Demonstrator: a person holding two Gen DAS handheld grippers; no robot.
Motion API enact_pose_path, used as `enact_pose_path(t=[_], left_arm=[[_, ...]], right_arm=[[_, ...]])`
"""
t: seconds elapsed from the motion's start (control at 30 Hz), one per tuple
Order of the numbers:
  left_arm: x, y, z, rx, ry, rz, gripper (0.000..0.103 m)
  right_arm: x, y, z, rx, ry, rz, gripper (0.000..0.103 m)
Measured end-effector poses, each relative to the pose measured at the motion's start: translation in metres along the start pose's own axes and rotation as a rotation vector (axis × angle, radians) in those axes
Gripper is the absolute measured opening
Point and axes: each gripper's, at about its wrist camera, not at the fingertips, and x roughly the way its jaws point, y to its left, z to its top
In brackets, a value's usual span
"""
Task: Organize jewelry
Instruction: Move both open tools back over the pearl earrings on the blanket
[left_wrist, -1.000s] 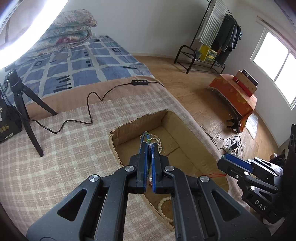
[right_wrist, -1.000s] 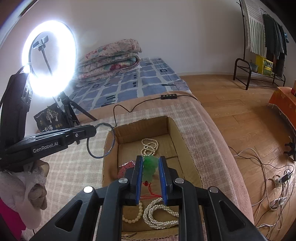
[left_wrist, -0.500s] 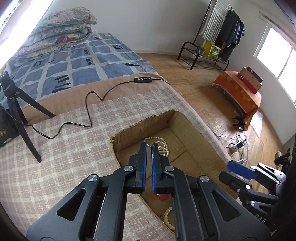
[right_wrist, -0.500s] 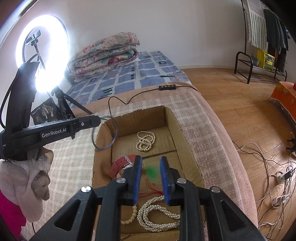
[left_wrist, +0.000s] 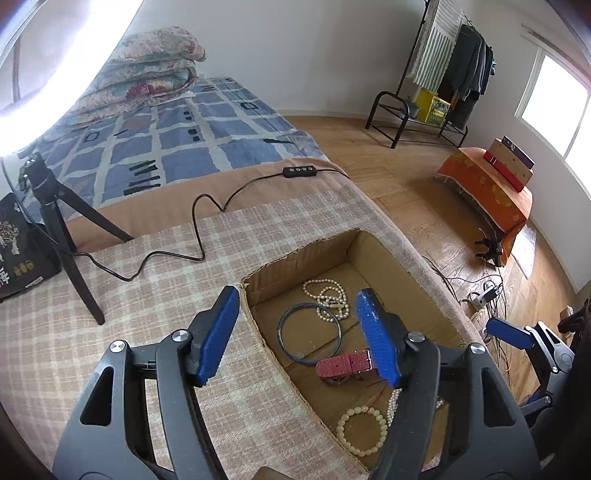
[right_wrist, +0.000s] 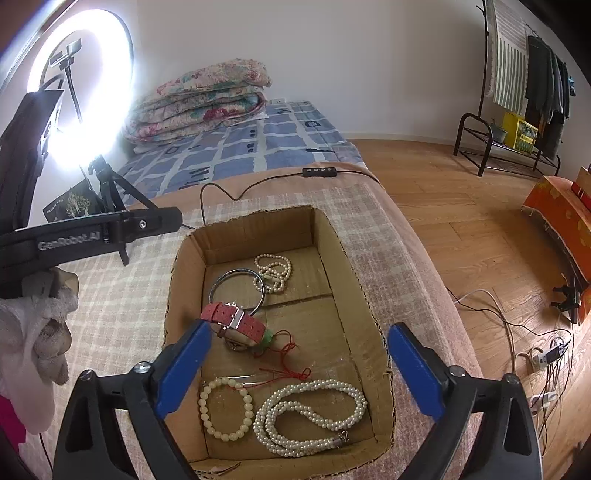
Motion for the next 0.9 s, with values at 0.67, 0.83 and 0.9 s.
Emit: enact_pose_path(t=[0.67, 0.83, 0.9], left_arm=[[-0.129, 0.082, -0.036, 0.018, -0.092, 0.075, 0.068], [-0.160, 0.127, -0.067, 0.011, -0.091, 0.097, 0.068], [-0.169, 0.144, -0.080, 0.004, -0.084, 0.103, 0.068]], right_arm=[[-0.070, 0.047, -0.021, -0.051, -0.125, 0.096, 0.102], [-0.090, 0.077, -0.036, -0.111, -0.195, 0.152, 0.103], [-0.094, 0.089, -0.044, -0.143, -0.198, 0.191, 0.103]])
